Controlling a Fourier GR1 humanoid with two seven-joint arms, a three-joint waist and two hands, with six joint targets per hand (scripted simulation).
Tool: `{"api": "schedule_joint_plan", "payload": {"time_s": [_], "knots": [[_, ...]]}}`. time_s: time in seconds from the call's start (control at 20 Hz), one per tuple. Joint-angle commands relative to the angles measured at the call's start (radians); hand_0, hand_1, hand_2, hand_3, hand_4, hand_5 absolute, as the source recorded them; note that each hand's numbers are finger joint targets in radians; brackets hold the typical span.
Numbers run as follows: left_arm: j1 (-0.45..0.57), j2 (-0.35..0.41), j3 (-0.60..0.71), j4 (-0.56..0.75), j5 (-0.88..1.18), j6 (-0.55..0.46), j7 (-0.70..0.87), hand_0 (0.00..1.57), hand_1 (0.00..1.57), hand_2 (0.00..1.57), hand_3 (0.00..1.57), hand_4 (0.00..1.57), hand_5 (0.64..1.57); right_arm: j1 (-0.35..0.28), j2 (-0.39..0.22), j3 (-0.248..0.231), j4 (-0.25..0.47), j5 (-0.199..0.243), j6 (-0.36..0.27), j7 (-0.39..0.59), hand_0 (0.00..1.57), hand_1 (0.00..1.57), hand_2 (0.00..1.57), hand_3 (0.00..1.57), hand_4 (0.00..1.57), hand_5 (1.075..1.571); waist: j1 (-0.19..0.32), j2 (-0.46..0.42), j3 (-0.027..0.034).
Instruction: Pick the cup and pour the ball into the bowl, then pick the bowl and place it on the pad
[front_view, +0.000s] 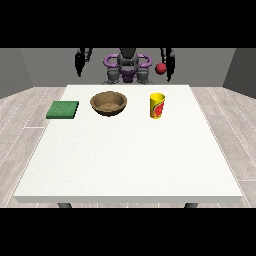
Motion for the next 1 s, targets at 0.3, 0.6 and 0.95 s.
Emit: {"api": "schedule_joint_plan", "payload": {"time_s": [0.3, 0.6, 0.95], "knots": [[-0.099, -0.018, 0.034, -0.172, 0.11, -0.011, 0.098, 0.0, 0.0, 0.0, 0.0, 0.0, 1.535, -0.124, 0.047, 0.063, -0.203, -0.043, -0.004, 0.106, 0.0, 0.0, 0.0, 0.31, 1.06, 1.571, 0.035, -0.407, 0.0007], [-0.09, -0.055, 0.053, -0.281, 0.287, 0.033, 0.406, 0.0, 0.0, 0.0, 0.0, 0.0, 1.55, -0.167, 0.113, 0.271, -0.206, 0.005, -0.304, 0.44, 0.0, 0.0, 0.0, 0.0, 0.72, 1.57, 0.094, -0.501, 0.0091], [-0.153, 0.009, 0.094, -0.288, 0.277, -0.015, 0.341, 0.0, 0.0, 0.0, 0.0, 0.0, 1.52, -0.372, 0.114, 0.414, -0.228, 0.115, -0.418, 0.525, 0.0, 0.0, 0.0, 0.0, 0.36, 1.569, 0.0, -0.262, 0.0099]]}}
